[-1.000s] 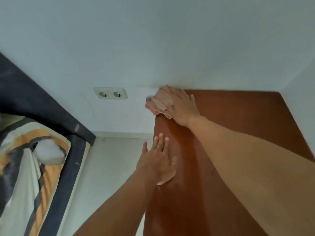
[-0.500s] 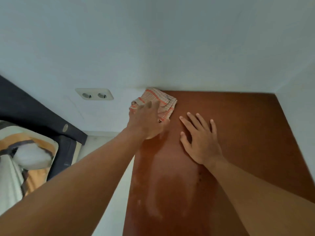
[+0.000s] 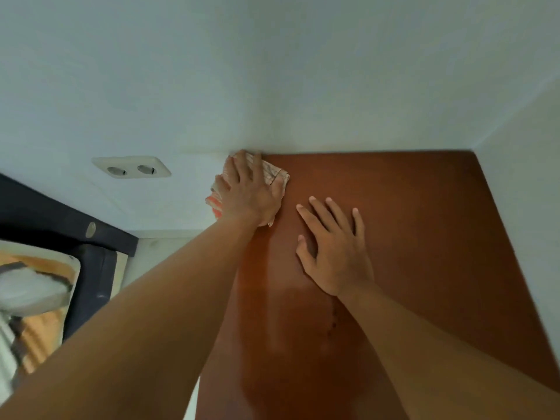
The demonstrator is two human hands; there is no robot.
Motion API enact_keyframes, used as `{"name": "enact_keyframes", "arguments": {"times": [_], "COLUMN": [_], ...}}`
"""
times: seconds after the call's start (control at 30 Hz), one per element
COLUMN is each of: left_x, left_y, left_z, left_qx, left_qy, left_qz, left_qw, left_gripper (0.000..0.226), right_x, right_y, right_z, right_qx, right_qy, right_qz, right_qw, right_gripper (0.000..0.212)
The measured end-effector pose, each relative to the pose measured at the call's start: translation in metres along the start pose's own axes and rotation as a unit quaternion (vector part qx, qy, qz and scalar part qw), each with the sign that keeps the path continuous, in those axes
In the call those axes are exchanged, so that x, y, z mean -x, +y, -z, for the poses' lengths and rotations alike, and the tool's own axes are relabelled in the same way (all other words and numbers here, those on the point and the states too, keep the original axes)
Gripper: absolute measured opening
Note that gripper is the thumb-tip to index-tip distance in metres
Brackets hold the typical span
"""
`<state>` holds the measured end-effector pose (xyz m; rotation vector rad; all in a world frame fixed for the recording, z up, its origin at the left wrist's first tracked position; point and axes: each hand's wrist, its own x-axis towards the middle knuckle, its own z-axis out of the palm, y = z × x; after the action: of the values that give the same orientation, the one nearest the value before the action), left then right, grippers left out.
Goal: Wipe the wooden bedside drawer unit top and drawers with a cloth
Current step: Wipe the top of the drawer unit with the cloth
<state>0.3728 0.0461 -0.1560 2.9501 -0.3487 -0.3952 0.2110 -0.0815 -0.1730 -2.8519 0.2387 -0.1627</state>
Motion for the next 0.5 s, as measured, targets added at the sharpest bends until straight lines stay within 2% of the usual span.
{"name": "enact_keyframes", "arguments": {"times": [0.23, 0.5], "left_x": [0.002, 0.037], "left_y": [-0.002, -0.008], "left_z": [-0.011, -0.022], "left_qx": [0.003, -0.018], "left_qy": [0.061, 0.092], "left_qz": [-0.007, -0.056], "left_qw": [0.998, 0.994], "left_gripper": [0.089, 0.085], "right_x": [0.0, -0.001], "right_y": [0.0, -0.002], "right_z": [0.001, 0.003], "right_qx": [0.002, -0.004], "right_qy": [-0.005, -0.009], "right_qz": [-0.003, -0.003], "right_qw": [1.0, 1.0], "right_gripper": [0.06, 0.058]}}
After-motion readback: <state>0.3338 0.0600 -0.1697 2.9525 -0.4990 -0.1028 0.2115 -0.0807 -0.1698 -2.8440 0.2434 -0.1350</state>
